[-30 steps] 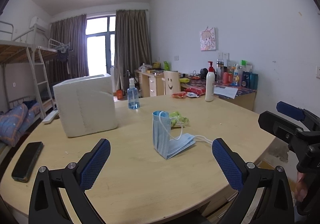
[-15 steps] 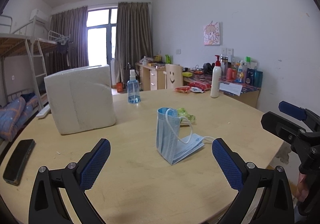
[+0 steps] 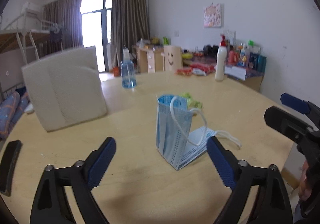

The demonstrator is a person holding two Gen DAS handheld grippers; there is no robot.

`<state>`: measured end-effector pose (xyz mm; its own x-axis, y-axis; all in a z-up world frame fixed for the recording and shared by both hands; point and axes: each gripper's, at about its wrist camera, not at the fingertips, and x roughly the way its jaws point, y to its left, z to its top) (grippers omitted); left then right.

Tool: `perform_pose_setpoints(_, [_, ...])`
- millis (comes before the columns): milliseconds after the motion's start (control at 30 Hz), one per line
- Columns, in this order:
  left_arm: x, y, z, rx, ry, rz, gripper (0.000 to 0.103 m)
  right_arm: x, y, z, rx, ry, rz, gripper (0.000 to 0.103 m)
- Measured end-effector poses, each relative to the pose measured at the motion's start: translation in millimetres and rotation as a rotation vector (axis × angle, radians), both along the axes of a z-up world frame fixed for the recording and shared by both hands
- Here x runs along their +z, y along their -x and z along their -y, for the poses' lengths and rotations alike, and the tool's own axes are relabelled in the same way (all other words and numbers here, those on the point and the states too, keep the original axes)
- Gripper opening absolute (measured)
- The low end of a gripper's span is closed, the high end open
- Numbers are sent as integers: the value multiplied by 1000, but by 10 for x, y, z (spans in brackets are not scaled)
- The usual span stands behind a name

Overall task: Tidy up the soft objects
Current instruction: 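Reach the left gripper to the blue face mask and grasp it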

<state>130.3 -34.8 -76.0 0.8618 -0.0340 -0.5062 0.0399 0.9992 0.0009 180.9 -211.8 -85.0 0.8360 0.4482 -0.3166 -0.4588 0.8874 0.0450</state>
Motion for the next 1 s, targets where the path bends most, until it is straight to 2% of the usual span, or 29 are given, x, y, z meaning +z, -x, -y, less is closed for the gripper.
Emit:
perform_pose_setpoints(100, [-84,-136,-6,-9,23,-76,79,-32,-108,-7,2,3,-22,103])
perform_pose_setpoints(333, [-121,-327,51,1,31,-138,77,-14,-326,-69,29,18,-62,103])
perform_pose_setpoints(467, [-151,-377,49,2,35,-175,60,20,-479,-116,55,25,-94,103])
perform_pose_setpoints(567, [-164,-389,6,3,53,-185,56,41,-570,-160,70,35,-112,103])
perform_pose_setpoints(733, [-186,-424,-30,-20,83,-215,32,54,-690,-256,95,69,-125,103])
perform_pose_setpoints(800, [-197,-435,-66,-23,103,-225,15,56,-731,-294,102,79,-135,103])
perform_pose_setpoints(900, [-190,-448,-108,-29,117,-232,9,67,-819,-349,115,96,-148,103])
perform_pose_setpoints(1000, [-166,-425,-159,-35,133,-230,9,70,-909,-426,126,119,-170,103])
